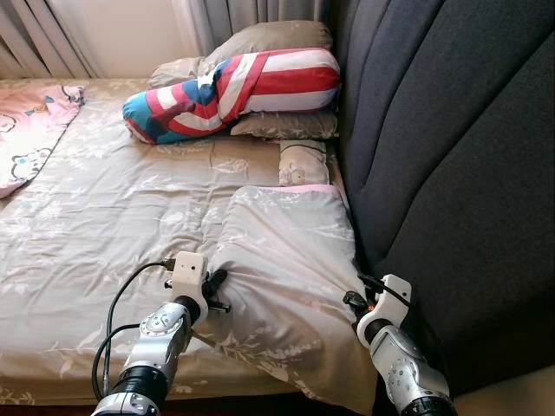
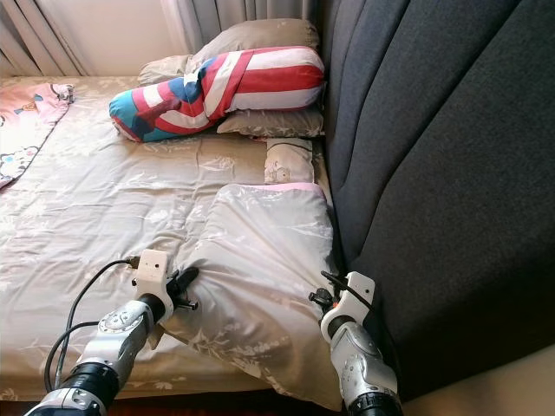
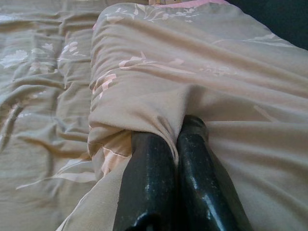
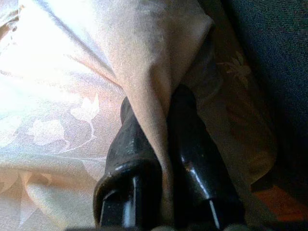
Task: Clean up the room
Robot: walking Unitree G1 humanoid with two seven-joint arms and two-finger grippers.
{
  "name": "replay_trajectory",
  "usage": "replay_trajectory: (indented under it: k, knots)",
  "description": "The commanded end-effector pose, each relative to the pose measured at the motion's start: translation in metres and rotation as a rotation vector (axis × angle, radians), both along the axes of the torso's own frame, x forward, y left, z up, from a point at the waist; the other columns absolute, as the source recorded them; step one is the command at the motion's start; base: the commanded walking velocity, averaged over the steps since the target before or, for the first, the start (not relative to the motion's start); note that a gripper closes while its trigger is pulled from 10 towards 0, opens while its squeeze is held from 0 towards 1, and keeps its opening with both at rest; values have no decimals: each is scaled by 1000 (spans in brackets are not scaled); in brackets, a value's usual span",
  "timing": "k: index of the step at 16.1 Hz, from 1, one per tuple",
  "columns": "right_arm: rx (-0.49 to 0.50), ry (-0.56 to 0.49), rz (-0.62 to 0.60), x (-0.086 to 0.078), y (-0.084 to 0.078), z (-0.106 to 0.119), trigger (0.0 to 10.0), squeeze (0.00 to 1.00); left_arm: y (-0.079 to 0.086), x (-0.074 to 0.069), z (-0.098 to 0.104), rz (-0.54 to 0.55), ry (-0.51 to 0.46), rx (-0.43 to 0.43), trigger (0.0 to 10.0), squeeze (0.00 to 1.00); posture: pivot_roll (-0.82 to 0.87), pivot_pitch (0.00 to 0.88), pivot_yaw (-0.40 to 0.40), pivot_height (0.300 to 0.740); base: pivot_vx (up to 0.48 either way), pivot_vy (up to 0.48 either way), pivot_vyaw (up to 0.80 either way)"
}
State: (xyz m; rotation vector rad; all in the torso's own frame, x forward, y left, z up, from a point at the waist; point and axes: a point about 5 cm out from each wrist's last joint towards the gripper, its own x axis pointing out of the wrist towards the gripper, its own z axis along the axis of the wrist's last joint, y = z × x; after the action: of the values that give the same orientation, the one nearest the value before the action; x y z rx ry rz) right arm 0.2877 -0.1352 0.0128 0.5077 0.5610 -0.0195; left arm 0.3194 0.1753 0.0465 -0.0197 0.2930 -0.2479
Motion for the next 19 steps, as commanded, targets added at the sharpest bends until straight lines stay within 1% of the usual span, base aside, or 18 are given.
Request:
replay_trajectory:
  k: [1,3,5,19]
  knots:
    - [4,-45,9,5,2,7,10000,0,-5,6,11,-20,-50,-7,10000,0,-23,113,-24,740,0,0,0]
    - [4,-47,9,6,2,6,10000,0,-5,6,11,-19,-50,-11,10000,0,-21,120,-24,740,0,0,0]
    - [3,-45,12,6,2,6,10000,0,-5,7,11,-18,-51,-15,10000,0,-21,122,-25,740,255,0,0]
    - [-10,-43,12,6,2,4,10000,0,-4,4,9,-24,-40,-24,10000,0,-20,135,-25,740,318,0,0]
